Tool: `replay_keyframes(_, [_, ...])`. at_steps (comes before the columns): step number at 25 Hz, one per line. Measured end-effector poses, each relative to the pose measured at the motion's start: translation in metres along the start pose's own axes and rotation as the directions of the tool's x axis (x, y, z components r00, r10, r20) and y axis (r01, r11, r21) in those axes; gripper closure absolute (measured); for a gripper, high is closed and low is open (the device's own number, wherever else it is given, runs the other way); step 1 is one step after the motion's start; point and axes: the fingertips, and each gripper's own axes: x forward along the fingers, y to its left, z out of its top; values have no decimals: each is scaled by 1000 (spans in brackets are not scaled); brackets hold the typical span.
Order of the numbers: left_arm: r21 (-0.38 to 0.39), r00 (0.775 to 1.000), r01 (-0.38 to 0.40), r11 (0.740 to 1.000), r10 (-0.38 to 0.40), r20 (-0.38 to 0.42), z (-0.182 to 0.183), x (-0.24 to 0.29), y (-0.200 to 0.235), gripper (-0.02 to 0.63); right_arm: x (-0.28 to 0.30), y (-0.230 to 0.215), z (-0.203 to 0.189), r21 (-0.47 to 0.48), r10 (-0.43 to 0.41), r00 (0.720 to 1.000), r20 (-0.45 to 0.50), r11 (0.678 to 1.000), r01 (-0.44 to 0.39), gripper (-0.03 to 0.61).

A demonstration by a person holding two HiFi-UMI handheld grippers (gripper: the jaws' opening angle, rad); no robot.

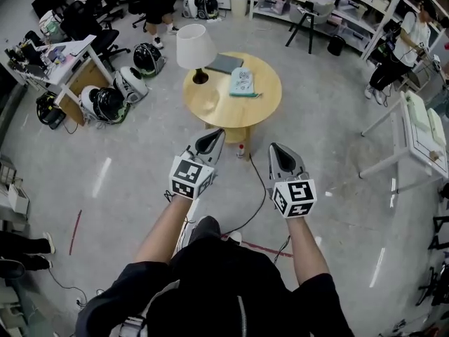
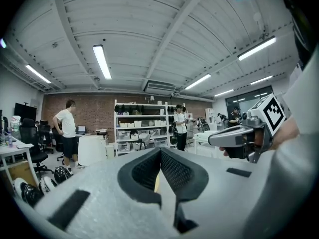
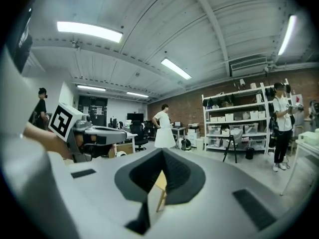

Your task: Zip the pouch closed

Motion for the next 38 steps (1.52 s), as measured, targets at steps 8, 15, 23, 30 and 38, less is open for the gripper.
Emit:
replay_keyframes(8, [-12,1000,-20,1000,20,-17,-9,15,-1,607,9,-17,0,1,5,1000,24,1000,-5,575])
replay_keyframes(15, [-29,1000,-13,999,13,-5,-19,63,36,607,57,-42,-4,3,0,1000,17,1000,0,575])
replay_keyframes(23, [-36,999,29,999,-30,-18,-32,153,103,607,158,-88,-8,23,-15,1000,-10,1000,15,575])
replay_keyframes(30, [-35,996,76,996,-78,-45,-32,243,180,607,268,-135,7,39,-31,999,-32,999,32,575])
replay_keyframes(38, [-37,992,114,993,-116,-54,-40,306,243,607,351,-171,11,45,-55,997,-47,997,57,575])
